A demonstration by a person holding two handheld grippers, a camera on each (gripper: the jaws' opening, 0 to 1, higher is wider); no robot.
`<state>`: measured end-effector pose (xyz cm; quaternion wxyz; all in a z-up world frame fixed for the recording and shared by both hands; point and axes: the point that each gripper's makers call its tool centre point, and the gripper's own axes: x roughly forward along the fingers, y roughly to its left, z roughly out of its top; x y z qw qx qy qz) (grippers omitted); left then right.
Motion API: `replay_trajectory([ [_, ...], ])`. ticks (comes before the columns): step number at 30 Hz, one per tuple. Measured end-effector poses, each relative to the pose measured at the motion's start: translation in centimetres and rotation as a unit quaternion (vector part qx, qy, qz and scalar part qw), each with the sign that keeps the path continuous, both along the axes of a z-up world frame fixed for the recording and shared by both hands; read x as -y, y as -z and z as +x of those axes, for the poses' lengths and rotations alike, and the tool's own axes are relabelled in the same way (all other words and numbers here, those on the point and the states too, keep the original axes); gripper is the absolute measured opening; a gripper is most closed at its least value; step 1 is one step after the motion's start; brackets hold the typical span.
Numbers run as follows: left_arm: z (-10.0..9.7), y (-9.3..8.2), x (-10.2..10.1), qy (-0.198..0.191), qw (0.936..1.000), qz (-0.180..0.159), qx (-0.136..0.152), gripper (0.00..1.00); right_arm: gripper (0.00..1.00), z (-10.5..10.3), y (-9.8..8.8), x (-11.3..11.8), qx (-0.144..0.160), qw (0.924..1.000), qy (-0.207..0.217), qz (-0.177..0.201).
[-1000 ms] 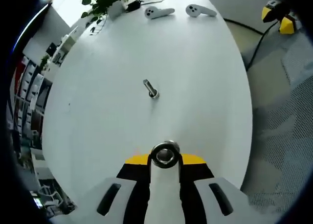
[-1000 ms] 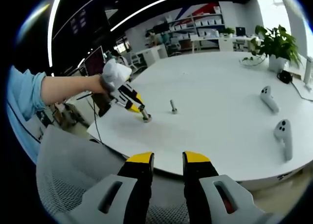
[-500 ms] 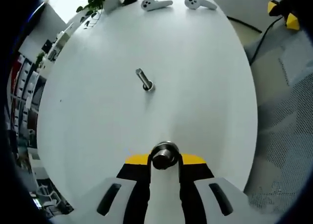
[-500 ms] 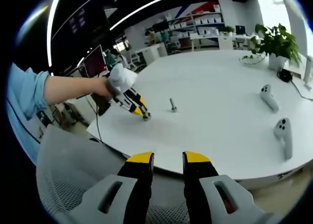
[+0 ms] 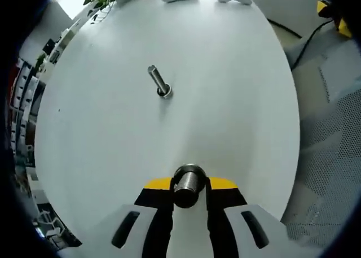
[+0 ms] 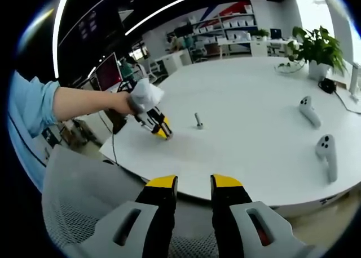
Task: Place the washer onto the threaded stud by aligning its center hole with the stud, sliding it down to the base, and recovering from edge contact or off-axis alignment until the washer reaches the visible bottom stop.
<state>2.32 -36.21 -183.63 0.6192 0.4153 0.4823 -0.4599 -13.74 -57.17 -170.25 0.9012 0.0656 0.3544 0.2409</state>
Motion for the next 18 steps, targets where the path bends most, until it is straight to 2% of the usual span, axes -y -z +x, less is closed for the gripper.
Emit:
replay_trajectory([
  [5, -0.1, 0.2, -0.3, 0.002, 1.0, -0.005, -0.001, 0.22, 0.26, 0.0, 0.0, 0.0, 0.0, 1.0, -0.001, -0.001],
  [6, 0.3, 0.0, -0.5, -0.01, 0.9998, -0.008, 0.012, 0.28, 0.26, 0.0, 0.0, 0.0, 0.0, 1.0, -0.002, 0.0],
  [9, 0.2, -0.5, -0.8, -0.025, 0.9994, -0.023, 0.011, 0.43, 0.26, 0.0, 0.0, -0.1, 0.001, 1.0, -0.004, -0.001],
  [14, -0.5, -3.0, -1.6, -0.027, 0.9986, -0.035, 0.03, 0.44, 0.26, 0.0, -0.1, -0.2, 0.002, 0.9999, -0.01, -0.001],
  [18, -1.5, -5.7, -2.1, -0.088, 0.9909, -0.095, 0.035, 0.43, 0.26, -0.1, -0.1, -0.5, 0.002, 0.9998, -0.02, 0.0],
])
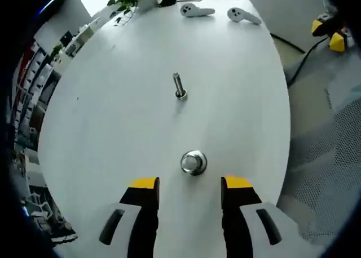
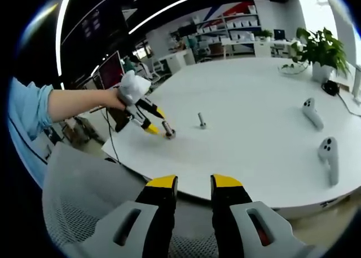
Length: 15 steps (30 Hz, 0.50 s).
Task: Place the washer onto the threaded stud by aligning its center hole with the stud, sliding it down to the base, and recovering from edge contact or off-axis alignment until the washer reaches the visible bottom stop.
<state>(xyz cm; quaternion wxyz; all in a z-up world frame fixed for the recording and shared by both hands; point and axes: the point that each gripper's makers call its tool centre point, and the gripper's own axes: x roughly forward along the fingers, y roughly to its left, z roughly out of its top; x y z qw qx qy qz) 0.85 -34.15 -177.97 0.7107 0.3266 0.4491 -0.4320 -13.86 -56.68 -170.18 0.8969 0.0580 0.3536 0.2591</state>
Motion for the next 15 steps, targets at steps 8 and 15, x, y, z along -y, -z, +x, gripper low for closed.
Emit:
replay_trajectory([
  [8, -3.2, -6.0, -3.1, -0.03, 0.9969, -0.057, 0.044, 0.47, 0.28, -0.3, 0.4, -0.1, -0.012, 0.9997, -0.016, -0.017],
  [15, -8.0, -9.7, -5.5, -0.099, 0.9841, -0.144, 0.031, 0.53, 0.26, -1.2, 1.2, -0.9, -0.041, 0.997, -0.059, -0.03],
])
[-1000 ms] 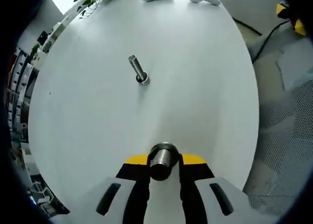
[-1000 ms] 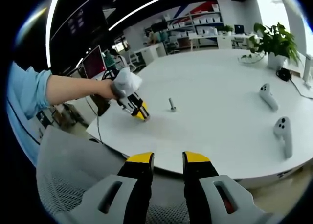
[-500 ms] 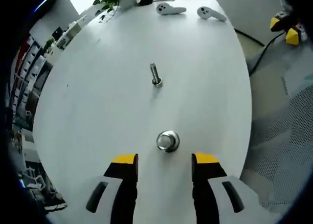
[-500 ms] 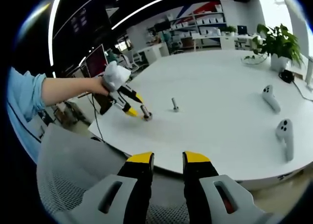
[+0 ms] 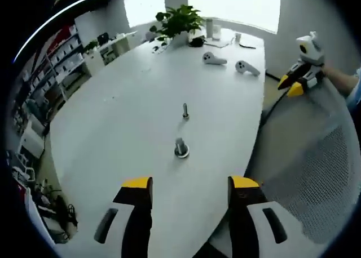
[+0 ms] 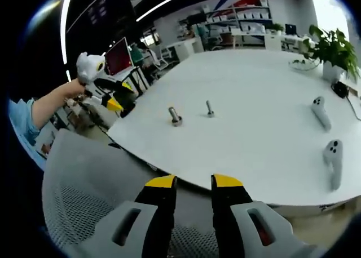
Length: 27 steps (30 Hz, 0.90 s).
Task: Place the washer onto the threaded stud by aligning its center hole with the stud, sliding it down to the base, and recovering from edge contact or off-axis alignment until the washer reaches the visible bottom stop.
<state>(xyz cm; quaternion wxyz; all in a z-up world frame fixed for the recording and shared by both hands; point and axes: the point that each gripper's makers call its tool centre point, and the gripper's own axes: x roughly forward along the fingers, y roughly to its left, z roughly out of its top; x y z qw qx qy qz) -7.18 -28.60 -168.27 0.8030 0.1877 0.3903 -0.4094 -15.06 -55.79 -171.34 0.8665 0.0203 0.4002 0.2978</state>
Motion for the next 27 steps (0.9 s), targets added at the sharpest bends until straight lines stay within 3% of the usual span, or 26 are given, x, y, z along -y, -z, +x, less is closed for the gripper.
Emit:
replay_trajectory([
  [5, -2.1, -1.3, -1.5, -0.045, 0.998, -0.041, 0.02, 0.56, 0.26, -0.4, 0.5, -0.1, -0.014, 0.9997, -0.019, -0.011],
  [8, -3.0, -2.3, -1.2, -0.075, 0.9923, -0.094, 0.028, 0.54, 0.26, -0.5, 0.4, -0.1, -0.014, 0.9997, -0.017, -0.009],
  [11, -3.2, -2.8, -1.4, -0.099, 0.9872, -0.117, 0.043, 0.54, 0.26, -0.5, 0.6, 0.1, -0.02, 0.9996, -0.017, -0.012],
  [13, -3.3, -3.4, -1.5, -0.121, 0.9806, -0.141, 0.06, 0.55, 0.26, -0.6, 0.7, 0.1, -0.024, 0.9994, -0.019, -0.013],
  [16, -3.1, -4.2, -2.1, -0.183, 0.9612, -0.189, 0.082, 0.57, 0.26, -0.6, 0.8, 0.1, -0.028, 0.9994, -0.018, -0.013],
  [18, -3.0, -4.5, -2.1, -0.205, 0.9501, -0.215, 0.095, 0.61, 0.26, -0.7, 0.8, 0.2, -0.031, 0.9993, -0.014, -0.013],
  [20, -3.0, -4.4, -2.4, -0.217, 0.9457, -0.22, 0.102, 0.68, 0.26, -0.7, 0.9, 0.2, -0.033, 0.9993, -0.013, -0.014],
  [22, -2.7, -4.6, -2.4, -0.242, 0.9335, -0.235, 0.121, 0.79, 0.26, -0.8, 1.0, 0.2, -0.036, 0.9992, -0.012, -0.014],
  [25, -3.4, -4.0, -1.6, -0.246, 0.9302, -0.243, 0.122, 0.99, 0.26, -0.9, 1.0, 0.2, -0.039, 0.9991, -0.012, -0.013],
  [27, -3.7, -3.7, -1.4, -0.249, 0.9303, -0.239, 0.124, 1.0, 0.26, -0.9, 1.1, 0.2, -0.039, 0.9991, -0.011, -0.013],
])
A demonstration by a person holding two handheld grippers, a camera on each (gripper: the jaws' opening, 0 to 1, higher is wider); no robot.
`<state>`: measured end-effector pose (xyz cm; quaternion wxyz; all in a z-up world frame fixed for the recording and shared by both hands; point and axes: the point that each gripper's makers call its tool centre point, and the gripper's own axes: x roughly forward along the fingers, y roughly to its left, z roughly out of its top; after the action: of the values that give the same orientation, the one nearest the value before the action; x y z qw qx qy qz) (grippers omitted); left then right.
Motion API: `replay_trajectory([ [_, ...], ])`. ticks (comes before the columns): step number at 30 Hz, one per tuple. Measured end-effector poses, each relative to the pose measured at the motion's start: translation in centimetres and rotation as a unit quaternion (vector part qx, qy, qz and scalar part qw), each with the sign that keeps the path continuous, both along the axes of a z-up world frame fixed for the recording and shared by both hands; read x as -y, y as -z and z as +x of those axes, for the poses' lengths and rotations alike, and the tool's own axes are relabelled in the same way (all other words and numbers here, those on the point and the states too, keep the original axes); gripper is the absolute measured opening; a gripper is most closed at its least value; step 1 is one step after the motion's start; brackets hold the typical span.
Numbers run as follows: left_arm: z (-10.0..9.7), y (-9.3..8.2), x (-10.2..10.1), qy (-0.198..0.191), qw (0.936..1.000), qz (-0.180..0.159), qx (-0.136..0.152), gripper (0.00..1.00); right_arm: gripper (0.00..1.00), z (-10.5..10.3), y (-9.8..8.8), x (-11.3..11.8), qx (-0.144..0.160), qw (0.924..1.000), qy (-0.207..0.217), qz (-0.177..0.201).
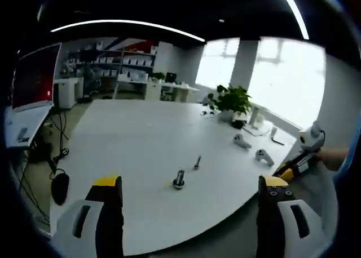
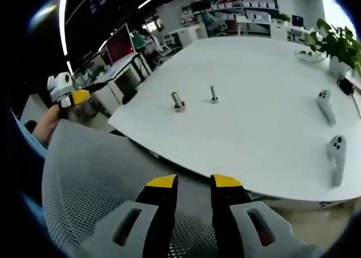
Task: Place the washer onto the threaded stud by aligning its center hole with the stud, sliding it down to the base, and recovering from edge contact or off-axis alignment until the washer reaches the visible bottom stop.
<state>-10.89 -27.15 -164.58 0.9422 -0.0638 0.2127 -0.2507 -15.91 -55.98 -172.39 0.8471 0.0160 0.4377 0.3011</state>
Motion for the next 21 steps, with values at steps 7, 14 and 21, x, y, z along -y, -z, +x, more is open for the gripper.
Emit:
replay_trajectory([
  [7, -1.4, 1.8, 0.9, -0.017, 0.9996, -0.012, -0.02, 0.99, 0.26, -0.1, 0.1, 0.0, -0.005, 1.0, -0.001, -0.003],
  [14, -1.9, 1.1, 0.6, -0.045, 0.998, -0.035, -0.027, 0.99, 0.26, -0.2, 0.2, 0.1, -0.007, 1.0, 0.0, -0.005],
  [21, -1.5, 0.3, 1.1, -0.046, 0.9989, 0.009, 0.006, 0.99, 0.26, -0.2, 0.2, 0.1, -0.007, 1.0, 0.001, -0.004],
])
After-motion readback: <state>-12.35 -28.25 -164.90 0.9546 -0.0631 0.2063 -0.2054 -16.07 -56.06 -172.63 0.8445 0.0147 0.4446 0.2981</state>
